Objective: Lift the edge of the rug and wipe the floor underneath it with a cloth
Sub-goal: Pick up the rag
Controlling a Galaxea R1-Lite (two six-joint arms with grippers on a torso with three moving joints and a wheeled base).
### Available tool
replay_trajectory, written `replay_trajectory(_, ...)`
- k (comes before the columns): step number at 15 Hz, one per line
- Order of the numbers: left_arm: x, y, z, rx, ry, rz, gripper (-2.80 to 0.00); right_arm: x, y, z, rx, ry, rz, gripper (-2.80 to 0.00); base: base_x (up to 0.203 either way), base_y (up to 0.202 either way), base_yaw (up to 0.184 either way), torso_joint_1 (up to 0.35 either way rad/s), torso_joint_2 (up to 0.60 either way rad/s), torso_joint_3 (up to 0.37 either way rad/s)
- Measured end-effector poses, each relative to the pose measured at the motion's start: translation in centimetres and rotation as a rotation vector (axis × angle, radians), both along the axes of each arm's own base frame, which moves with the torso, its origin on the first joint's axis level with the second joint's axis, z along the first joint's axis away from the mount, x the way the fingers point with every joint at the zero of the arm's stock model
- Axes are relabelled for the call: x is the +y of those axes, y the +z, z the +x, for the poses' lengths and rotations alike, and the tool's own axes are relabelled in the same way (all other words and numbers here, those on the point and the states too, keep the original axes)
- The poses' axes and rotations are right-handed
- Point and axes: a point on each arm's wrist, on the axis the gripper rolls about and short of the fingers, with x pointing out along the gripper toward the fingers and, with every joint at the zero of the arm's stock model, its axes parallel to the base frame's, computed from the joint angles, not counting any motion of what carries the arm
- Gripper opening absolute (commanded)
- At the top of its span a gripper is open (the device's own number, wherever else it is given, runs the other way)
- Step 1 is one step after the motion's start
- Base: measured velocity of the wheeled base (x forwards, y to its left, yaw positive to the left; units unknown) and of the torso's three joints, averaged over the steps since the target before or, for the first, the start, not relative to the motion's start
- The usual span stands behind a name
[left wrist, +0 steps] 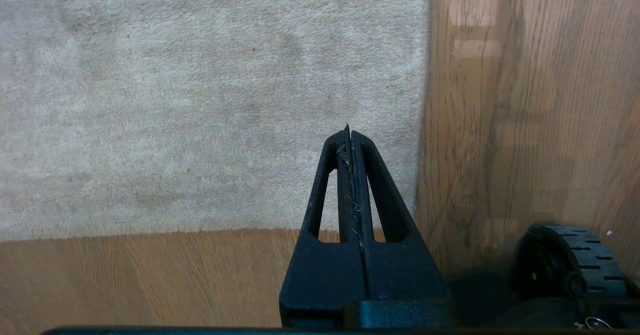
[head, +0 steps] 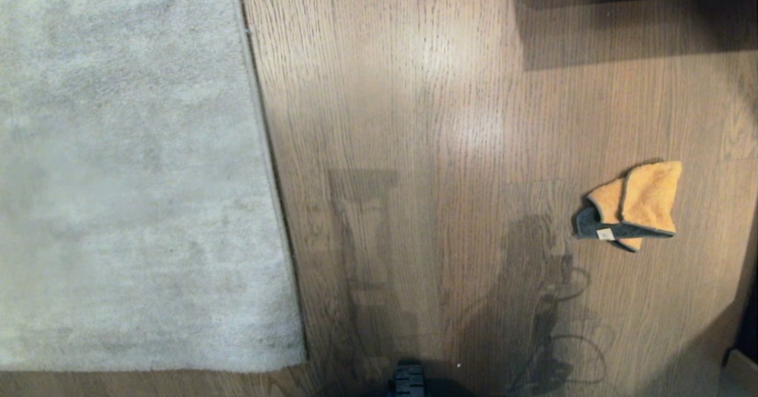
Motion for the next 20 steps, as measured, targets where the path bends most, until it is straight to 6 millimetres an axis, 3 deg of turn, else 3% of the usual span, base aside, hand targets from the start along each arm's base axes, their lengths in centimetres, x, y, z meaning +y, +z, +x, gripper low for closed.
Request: replay_trajectory(20,0.00,0.00,0.00,0.000,0.000,0.000,-2.80,0.01,-0.06,0.00,0.005,0.003,-0.041,-2.80,0.000,0.000,0.000,0.000,0.00,0.000)
